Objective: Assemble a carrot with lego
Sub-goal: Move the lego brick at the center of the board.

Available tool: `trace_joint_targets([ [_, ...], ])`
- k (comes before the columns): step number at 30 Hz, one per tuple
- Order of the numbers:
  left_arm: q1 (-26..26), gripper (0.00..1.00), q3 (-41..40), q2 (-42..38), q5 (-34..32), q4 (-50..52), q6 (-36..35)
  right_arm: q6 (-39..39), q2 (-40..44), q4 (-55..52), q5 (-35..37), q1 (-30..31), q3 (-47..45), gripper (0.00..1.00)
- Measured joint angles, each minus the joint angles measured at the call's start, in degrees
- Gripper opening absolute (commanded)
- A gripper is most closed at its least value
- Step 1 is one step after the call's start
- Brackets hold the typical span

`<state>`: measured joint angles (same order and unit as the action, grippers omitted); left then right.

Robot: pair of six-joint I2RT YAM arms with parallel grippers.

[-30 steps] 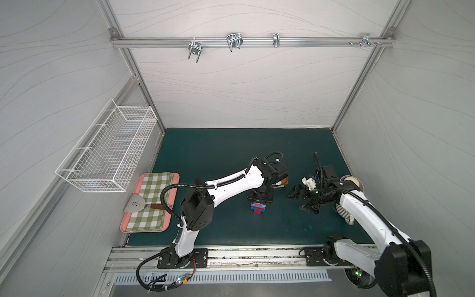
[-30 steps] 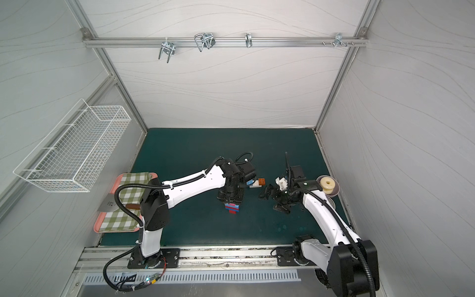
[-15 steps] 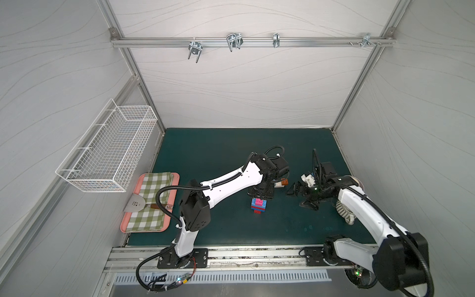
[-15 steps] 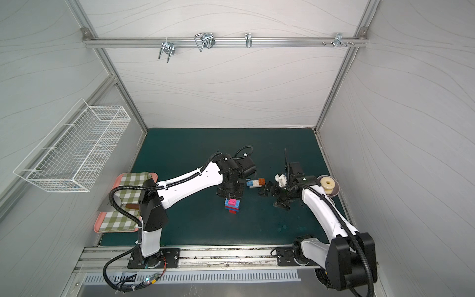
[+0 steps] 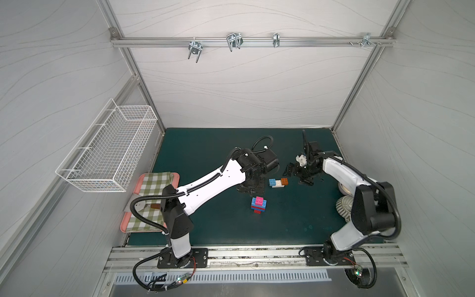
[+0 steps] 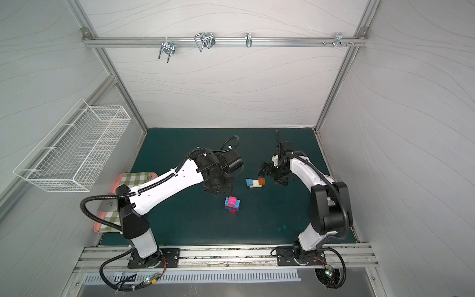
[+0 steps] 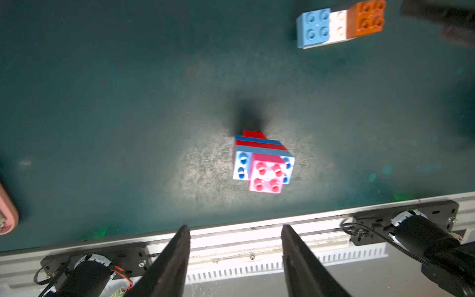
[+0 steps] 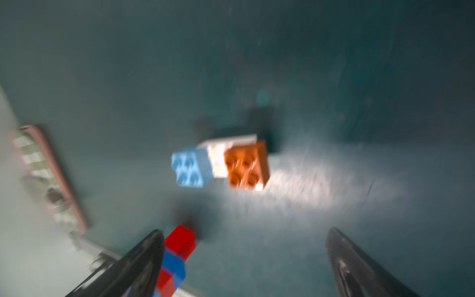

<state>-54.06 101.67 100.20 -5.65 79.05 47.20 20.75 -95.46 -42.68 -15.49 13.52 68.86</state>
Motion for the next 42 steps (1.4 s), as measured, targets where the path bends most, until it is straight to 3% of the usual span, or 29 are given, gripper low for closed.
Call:
trace_joint_targets([
  [7, 3.23, 0.66, -8.66, -3.76, -0.13, -1.16, -0.09, -2.67, -10.05, 0.33, 7.28, 2.58, 7.5, 0.99],
  [17, 5.73, 0.71, -13.9, -7.41, 0.11, -3.58, -0.13, -5.09, -17.79, -0.87, 14.69, 8.85, 11.72, 0.98],
  [26, 6.4, 0.72, -16.06, -8.04, 0.46, -4.7, -0.13, -5.7, -16.48, -1.88, 17.0, 8.9, 8.11, 0.97],
  [42, 6.4, 0.73, -18.45, -10.03, 0.81, -5.68, -0.04, -1.95, -4.7, -3.23, 13.64, 8.9, -5.99, 0.94],
])
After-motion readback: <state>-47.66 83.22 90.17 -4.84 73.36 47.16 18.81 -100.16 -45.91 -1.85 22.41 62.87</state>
